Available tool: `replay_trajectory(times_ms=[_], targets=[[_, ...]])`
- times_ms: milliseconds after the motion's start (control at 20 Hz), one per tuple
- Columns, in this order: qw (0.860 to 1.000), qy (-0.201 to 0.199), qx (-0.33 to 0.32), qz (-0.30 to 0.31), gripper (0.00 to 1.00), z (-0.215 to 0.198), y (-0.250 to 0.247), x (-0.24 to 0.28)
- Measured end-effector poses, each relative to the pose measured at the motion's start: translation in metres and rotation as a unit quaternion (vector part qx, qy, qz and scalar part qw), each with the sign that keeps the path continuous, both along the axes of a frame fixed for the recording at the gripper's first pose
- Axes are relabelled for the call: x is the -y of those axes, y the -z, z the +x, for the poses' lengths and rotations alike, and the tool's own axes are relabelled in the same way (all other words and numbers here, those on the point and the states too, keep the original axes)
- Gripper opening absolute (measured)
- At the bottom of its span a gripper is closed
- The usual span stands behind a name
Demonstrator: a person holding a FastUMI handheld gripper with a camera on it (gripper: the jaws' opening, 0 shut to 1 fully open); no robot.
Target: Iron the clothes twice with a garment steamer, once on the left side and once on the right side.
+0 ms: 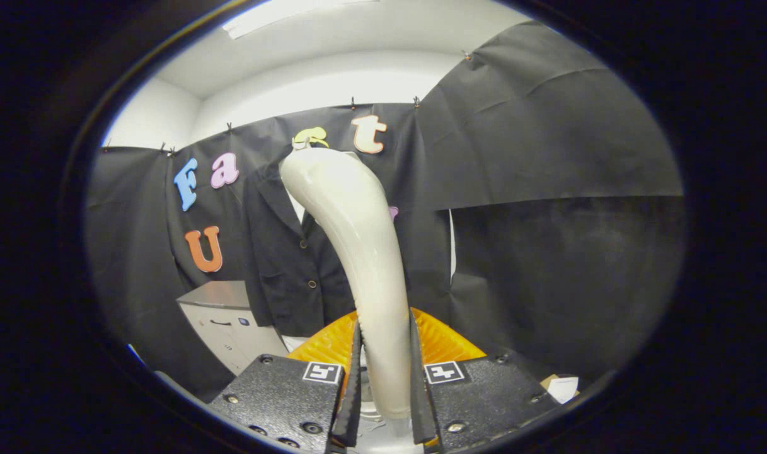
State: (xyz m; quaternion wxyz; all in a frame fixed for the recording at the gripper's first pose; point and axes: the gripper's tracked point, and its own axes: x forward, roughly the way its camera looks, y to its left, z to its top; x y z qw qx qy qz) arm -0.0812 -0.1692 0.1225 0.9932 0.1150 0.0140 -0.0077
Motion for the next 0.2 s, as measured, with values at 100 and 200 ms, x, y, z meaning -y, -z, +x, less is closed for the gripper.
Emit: replay_trajectory(times_ms=[100, 200], targets=[[1.000, -0.004, 0.003, 0.007, 0.35, -0.012, 0.003, 0.008], [1.000, -0.012, 0.001, 0.013, 0.35, -0.021, 0.007, 0.010]])
